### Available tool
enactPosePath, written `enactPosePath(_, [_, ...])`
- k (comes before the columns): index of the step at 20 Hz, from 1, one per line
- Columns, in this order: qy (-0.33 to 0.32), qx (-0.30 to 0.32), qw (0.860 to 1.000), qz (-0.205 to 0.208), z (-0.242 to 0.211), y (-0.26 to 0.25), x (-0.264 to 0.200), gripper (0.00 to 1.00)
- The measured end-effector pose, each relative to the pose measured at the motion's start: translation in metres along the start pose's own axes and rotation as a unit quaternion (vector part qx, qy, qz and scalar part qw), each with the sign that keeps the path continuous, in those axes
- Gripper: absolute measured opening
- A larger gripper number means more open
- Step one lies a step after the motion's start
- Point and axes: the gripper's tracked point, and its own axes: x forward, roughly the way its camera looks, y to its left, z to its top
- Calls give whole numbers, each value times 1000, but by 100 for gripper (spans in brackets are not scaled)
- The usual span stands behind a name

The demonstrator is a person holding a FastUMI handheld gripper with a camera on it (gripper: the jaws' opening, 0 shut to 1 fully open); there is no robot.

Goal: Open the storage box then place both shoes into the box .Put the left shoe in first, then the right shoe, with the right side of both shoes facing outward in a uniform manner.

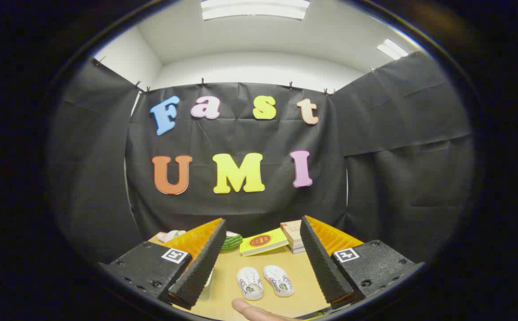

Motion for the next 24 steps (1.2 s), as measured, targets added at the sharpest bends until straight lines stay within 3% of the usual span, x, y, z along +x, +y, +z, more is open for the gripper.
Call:
enactPosePath(6, [9, 15, 1000, 0, -3, -9, 0, 100])
enactPosePath(13, [22, 26, 999, 33, -13, -1, 0, 100])
enactPosePath(21, [26, 23, 999, 28, -19, -13, 16, 100])
enactPosePath(24, [72, 53, 994, 63, -47, -5, 34, 100])
